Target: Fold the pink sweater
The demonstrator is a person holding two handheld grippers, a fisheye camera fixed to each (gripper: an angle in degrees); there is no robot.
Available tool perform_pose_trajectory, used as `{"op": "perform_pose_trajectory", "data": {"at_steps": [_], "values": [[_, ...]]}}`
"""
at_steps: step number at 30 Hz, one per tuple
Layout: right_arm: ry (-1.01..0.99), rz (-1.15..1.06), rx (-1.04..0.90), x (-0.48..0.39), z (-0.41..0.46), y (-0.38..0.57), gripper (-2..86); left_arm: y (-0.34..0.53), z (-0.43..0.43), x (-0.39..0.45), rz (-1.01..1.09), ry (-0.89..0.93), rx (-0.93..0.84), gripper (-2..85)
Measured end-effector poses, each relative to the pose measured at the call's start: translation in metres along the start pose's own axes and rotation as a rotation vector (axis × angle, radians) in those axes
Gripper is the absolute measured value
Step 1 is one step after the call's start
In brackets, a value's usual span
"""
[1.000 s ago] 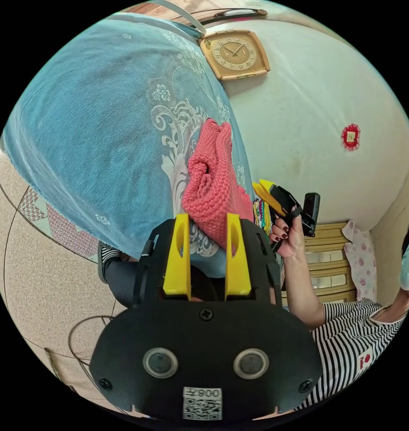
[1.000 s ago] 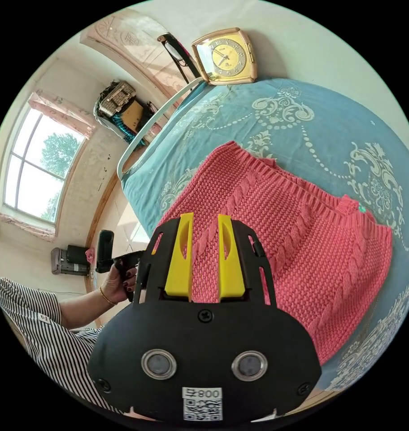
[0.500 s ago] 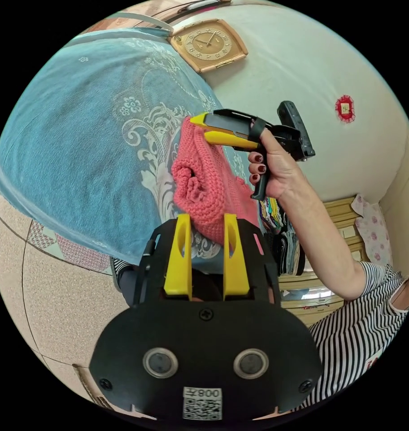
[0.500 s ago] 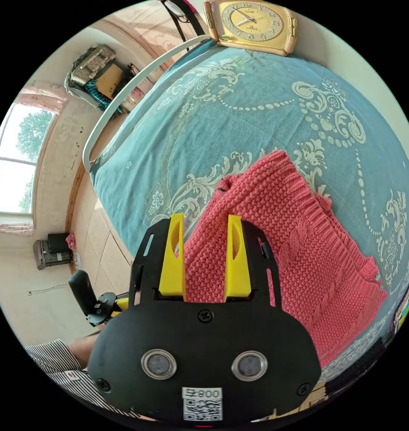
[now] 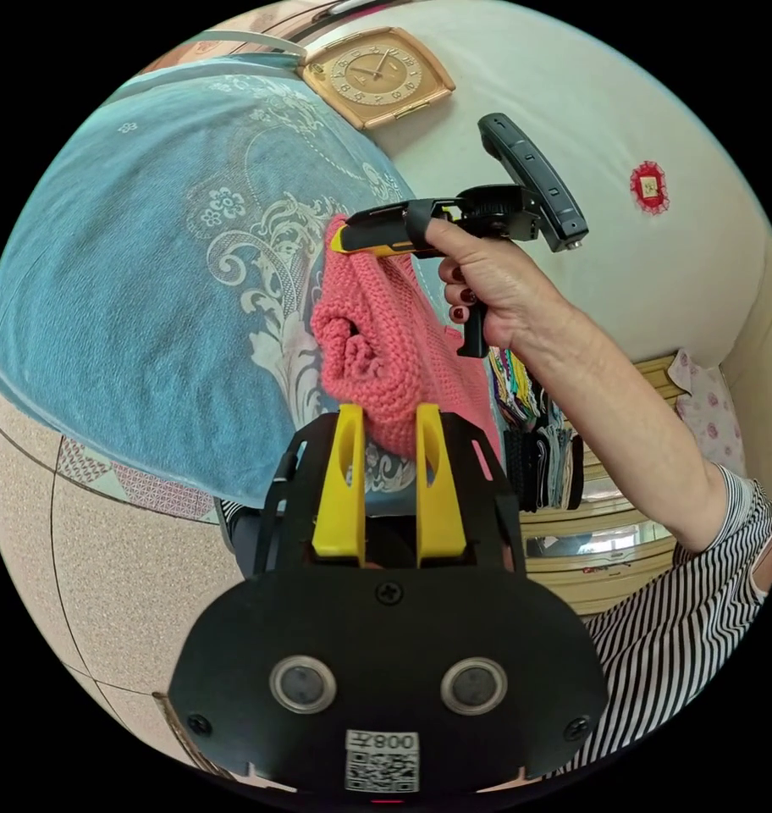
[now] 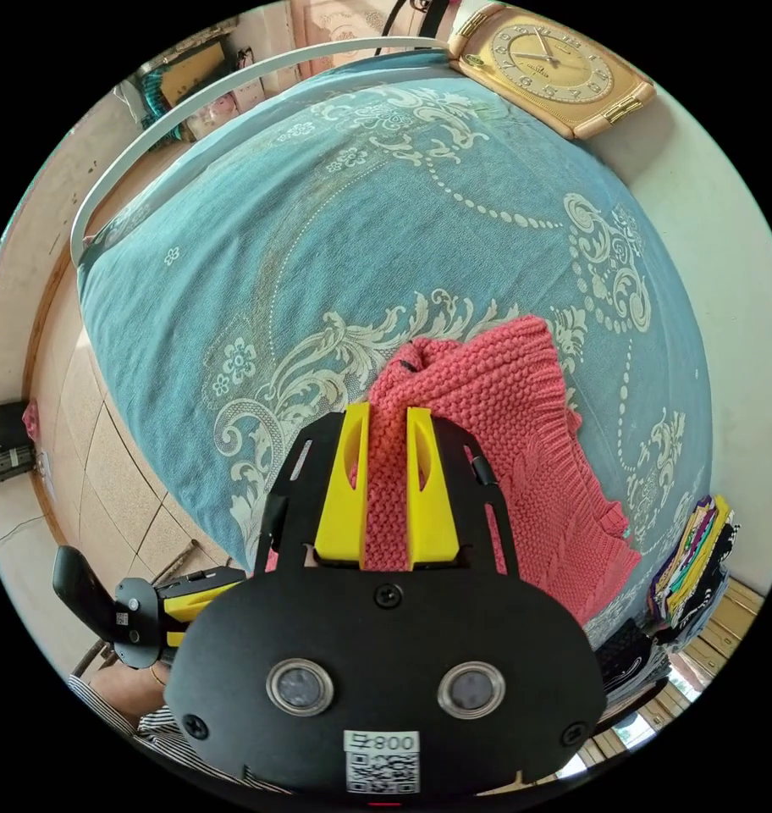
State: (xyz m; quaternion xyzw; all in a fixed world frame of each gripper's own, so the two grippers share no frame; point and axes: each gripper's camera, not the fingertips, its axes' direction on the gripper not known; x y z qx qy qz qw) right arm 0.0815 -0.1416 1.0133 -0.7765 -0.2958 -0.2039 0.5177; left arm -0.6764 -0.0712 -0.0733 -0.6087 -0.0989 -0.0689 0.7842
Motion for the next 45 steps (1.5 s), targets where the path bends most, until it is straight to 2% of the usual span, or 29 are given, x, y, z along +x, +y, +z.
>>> {"op": "perform_pose_trajectory", "data": {"at_steps": [5,12,20,24,33,38,45], "values": [[0.004,-0.034,0.007,0.002,-0.01,0.008,5.4,0.021,0.033,0.018,0.024,-0.048,-0.011,7.8],[-0.168,0.008,0.036,0.043,-0.036,0.037,3.4,0.053,0.075,0.056,0.124,-0.12,-0.001,7.4],[-0.386,0.06,0.173,0.122,-0.092,0.105,2.9,0.098,0.137,0.123,0.315,-0.182,0.01,7.1],[-0.532,0.115,0.275,0.186,-0.127,0.163,2.8,0.119,0.167,0.162,0.433,-0.2,0.006,7.1],[-0.698,0.252,0.468,0.331,-0.177,0.329,2.7,0.182,0.272,0.276,0.813,-0.271,-0.047,6.7],[-0.754,0.359,0.517,0.397,-0.168,0.419,2.7,0.225,0.356,0.332,0.995,-0.301,-0.135,6.4],[-0.9,0.474,0.475,0.464,-0.106,0.507,3.0,0.282,0.468,0.365,1.163,-0.418,-0.312,6.3]]}}
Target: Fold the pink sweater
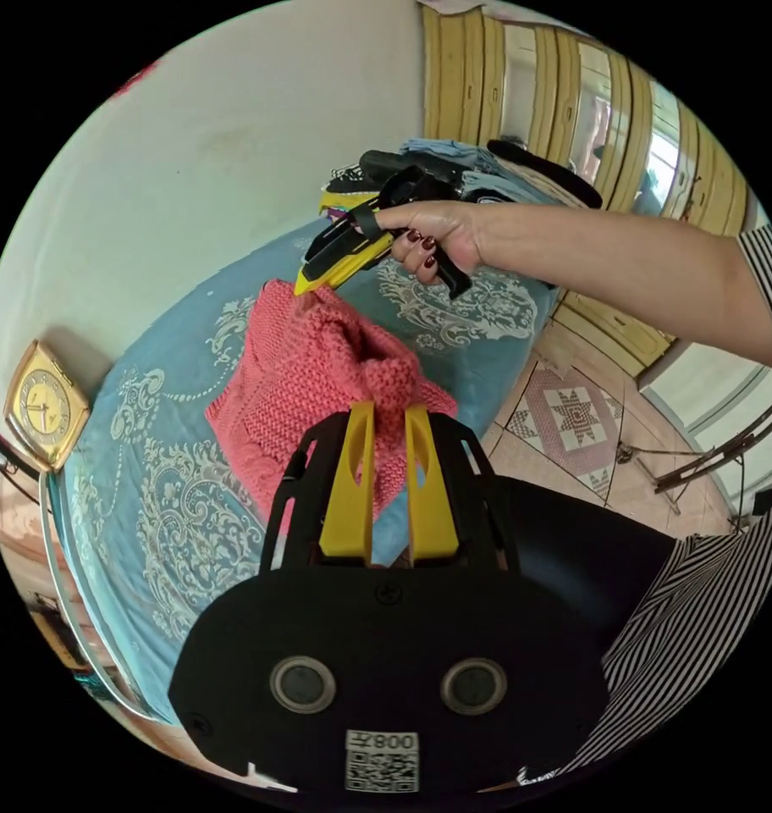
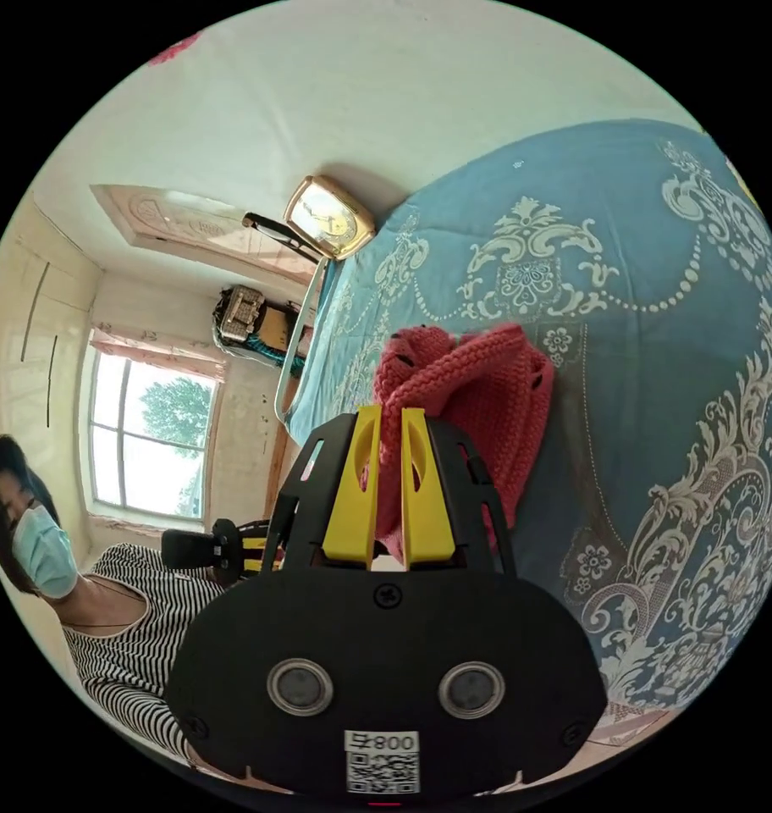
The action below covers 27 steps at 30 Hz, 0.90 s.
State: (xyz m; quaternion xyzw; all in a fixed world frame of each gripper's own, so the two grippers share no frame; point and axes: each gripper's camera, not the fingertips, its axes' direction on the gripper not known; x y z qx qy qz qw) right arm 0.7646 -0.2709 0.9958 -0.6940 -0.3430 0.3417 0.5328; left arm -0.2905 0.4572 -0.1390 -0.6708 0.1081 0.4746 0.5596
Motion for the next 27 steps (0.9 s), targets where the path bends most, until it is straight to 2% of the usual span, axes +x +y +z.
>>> {"op": "perform_pose_trajectory", "data": {"at_steps": [7,12,14,17,21,22,24,27], "values": [[-0.115,0.2,0.037,0.083,-0.025,0.047,4.0,-0.038,0.073,0.058,0.138,-0.056,-0.174,6.4],[-0.115,0.258,0.117,0.097,-0.054,0.081,2.3,-0.055,0.101,0.084,0.214,-0.174,-0.213,6.7],[-0.113,0.213,0.153,0.084,-0.065,0.095,1.8,-0.059,0.107,0.091,0.244,-0.212,-0.211,6.7],[-0.115,0.027,0.127,0.037,-0.059,0.116,0.9,-0.063,0.111,0.092,0.263,-0.235,-0.201,6.8],[0.059,-0.109,-0.105,-0.003,-0.006,0.134,0.2,-0.065,0.105,0.087,0.288,-0.258,-0.172,6.3],[0.116,-0.117,-0.124,-0.002,0.002,0.138,0.1,-0.064,0.098,0.082,0.293,-0.245,-0.158,5.7],[0.085,-0.092,-0.094,0.004,0.001,0.143,0.1,-0.06,0.082,0.069,0.254,-0.188,-0.109,4.1],[0.129,-0.093,-0.087,0.01,-0.003,0.15,0.0,-0.05,0.047,0.022,0.068,-0.048,0.039,1.7]]}}
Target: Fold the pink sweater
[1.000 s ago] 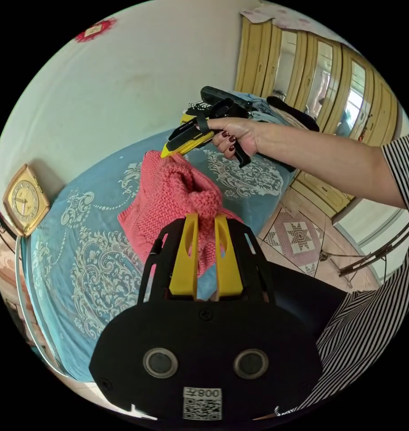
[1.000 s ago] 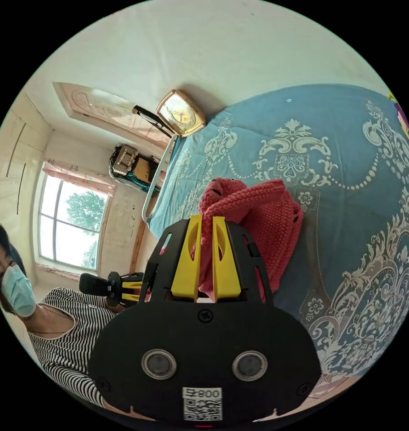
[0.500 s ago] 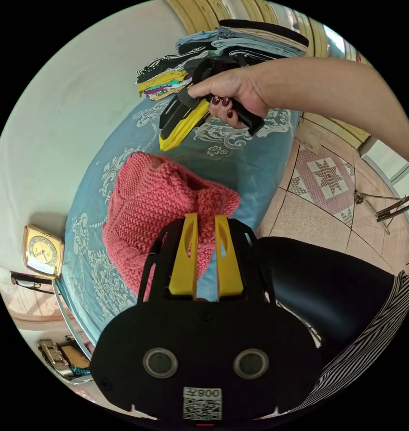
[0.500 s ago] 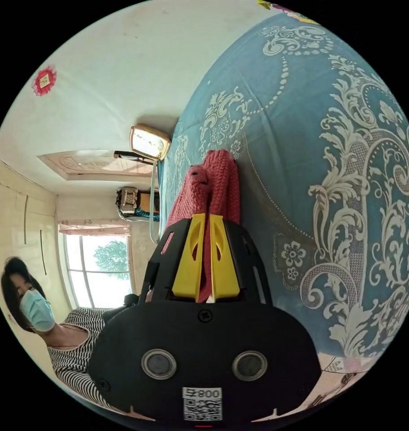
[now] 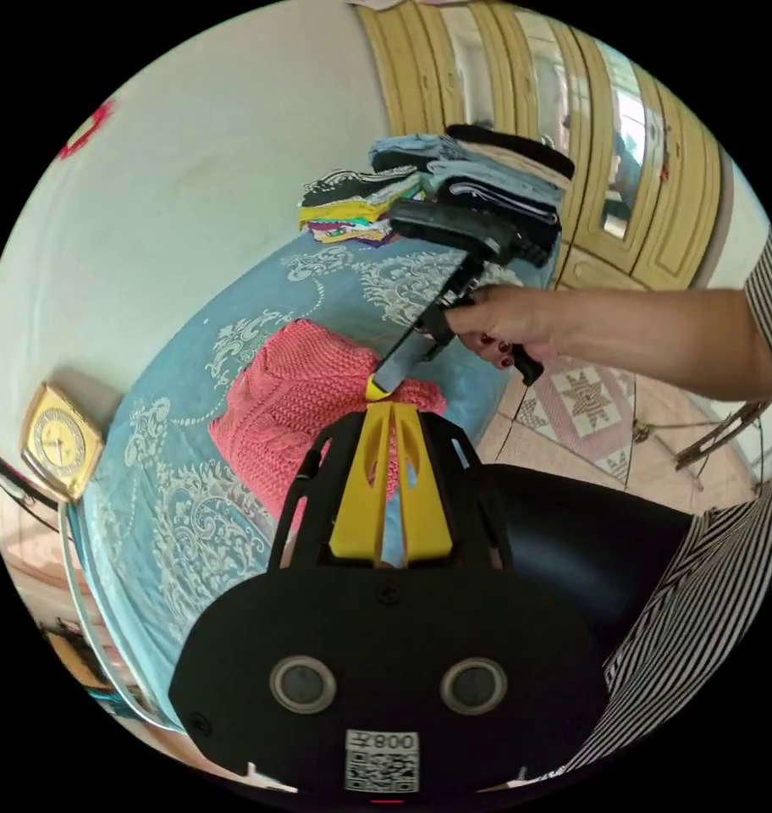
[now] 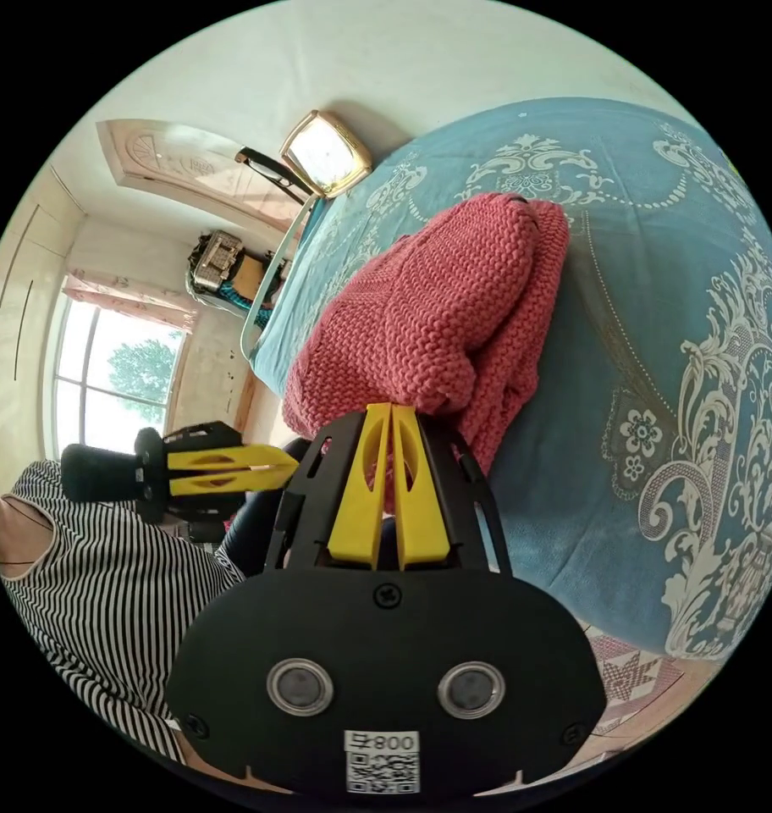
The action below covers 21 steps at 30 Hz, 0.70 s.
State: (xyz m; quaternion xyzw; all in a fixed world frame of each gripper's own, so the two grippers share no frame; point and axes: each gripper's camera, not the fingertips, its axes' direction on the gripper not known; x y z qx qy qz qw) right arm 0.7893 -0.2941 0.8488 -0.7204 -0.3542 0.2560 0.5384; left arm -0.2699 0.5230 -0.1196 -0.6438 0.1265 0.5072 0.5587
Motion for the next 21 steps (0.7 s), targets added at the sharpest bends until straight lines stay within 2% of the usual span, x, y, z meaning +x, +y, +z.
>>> {"op": "perform_pose_trajectory", "data": {"at_steps": [2,5,8,12,16,21], "values": [[0.013,-0.001,-0.005,0.002,0.0,0.006,0.0,0.011,-0.006,-0.051,-0.201,0.1,0.02,0.9],[0.025,0.018,-0.004,0.009,0.001,0.014,0.0,0.027,0.016,-0.104,-0.379,0.216,-0.023,0.4],[0.053,0.036,0.002,0.017,0.005,0.02,0.0,0.04,0.036,-0.131,-0.44,0.351,0.006,0.2],[0.058,0.051,0.012,0.024,0.008,0.024,0.0,0.038,0.034,-0.147,-0.395,0.305,-0.01,0.2],[0.072,0.064,0.026,0.02,0.0,0.026,0.1,0.047,0.021,-0.189,-0.469,0.417,0.016,0.2],[0.121,0.001,0.11,-0.008,-0.016,0.035,0.1,0.072,-0.027,-0.239,-0.559,0.454,0.184,0.2]]}}
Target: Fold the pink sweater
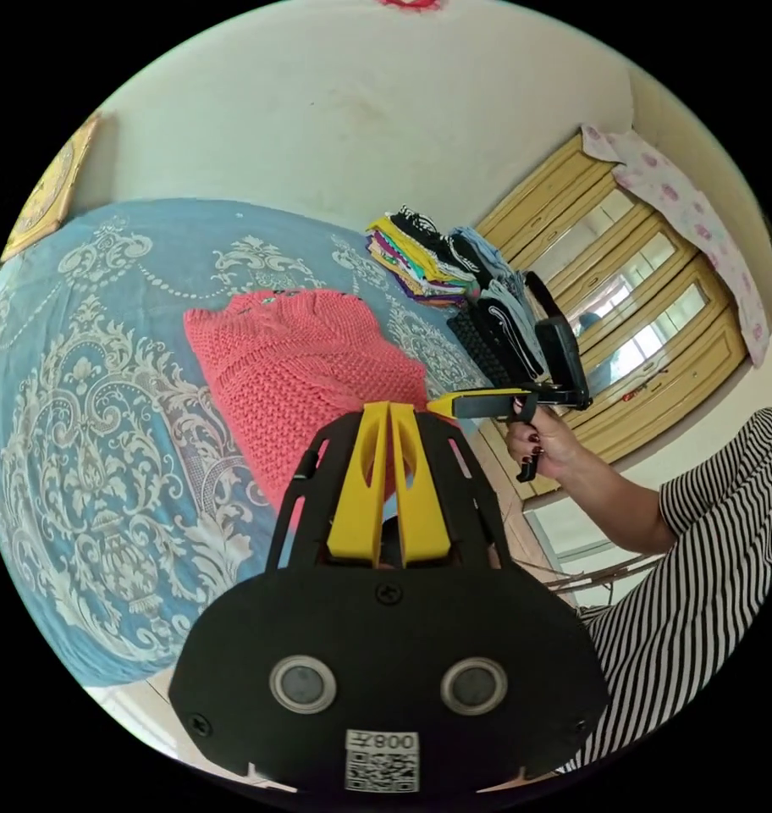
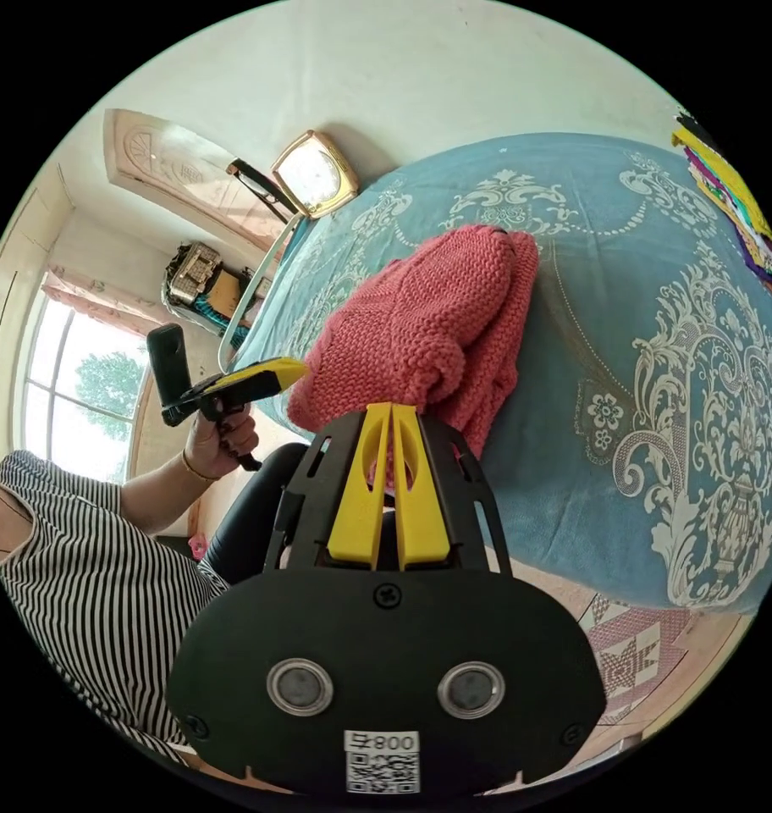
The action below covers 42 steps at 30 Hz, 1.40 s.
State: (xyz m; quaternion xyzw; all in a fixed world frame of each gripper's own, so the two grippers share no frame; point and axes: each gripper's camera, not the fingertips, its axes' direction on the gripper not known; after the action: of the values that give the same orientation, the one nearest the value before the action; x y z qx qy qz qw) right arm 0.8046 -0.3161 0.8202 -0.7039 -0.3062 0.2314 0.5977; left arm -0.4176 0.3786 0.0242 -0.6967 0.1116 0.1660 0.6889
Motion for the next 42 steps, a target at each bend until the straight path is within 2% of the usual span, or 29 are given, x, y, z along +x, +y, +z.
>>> {"op": "perform_pose_trajectory", "data": {"at_steps": [2,4,8,11,13,16,19,23,26,29,37,42], "values": [[0.025,-0.012,0.007,-0.004,0.002,0.003,0.1,0.0,-0.008,-0.025,-0.083,-0.006,-0.049,0.3],[0.083,0.001,-0.054,0.005,0.021,0.005,0.2,0.0,-0.009,-0.041,-0.11,0.061,-0.051,0.3],[0.084,0.033,-0.029,0.03,0.028,0.009,0.3,-0.02,-0.03,-0.047,-0.018,-0.022,-0.084,0.8],[0.084,0.041,-0.041,0.041,0.022,0.006,0.7,-0.031,-0.068,-0.061,-0.025,0.018,-0.041,2.0],[0.045,0.059,-0.019,0.05,0.012,0.006,1.4,-0.031,-0.098,-0.077,-0.069,0.066,0.037,4.2],[-0.055,0.119,0.082,0.071,-0.008,0.012,5.2,-0.024,-0.141,-0.118,-0.22,0.099,0.091,11.9],[-0.166,0.224,0.157,0.107,-0.019,0.018,12.5,-0.017,-0.161,-0.165,-0.369,0.146,0.044,17.0],[-0.327,0.332,0.183,0.155,-0.02,0.022,15.9,-0.019,-0.167,-0.212,-0.487,0.317,-0.016,21.3],[-0.291,0.36,0.136,0.179,-0.015,0.019,17.5,-0.027,-0.166,-0.236,-0.537,0.396,-0.052,22.6],[-0.351,0.409,0.113,0.207,-0.006,0.016,18.0,-0.036,-0.169,-0.254,-0.576,0.486,-0.053,23.1],[-0.532,0.455,0.098,0.261,0.014,0.006,17.8,-0.055,-0.198,-0.283,-0.558,0.545,-0.112,23.3],[-0.542,0.433,0.07,0.276,0.017,-0.005,18.5,-0.062,-0.209,-0.295,-0.558,0.576,-0.141,22.4]]}}
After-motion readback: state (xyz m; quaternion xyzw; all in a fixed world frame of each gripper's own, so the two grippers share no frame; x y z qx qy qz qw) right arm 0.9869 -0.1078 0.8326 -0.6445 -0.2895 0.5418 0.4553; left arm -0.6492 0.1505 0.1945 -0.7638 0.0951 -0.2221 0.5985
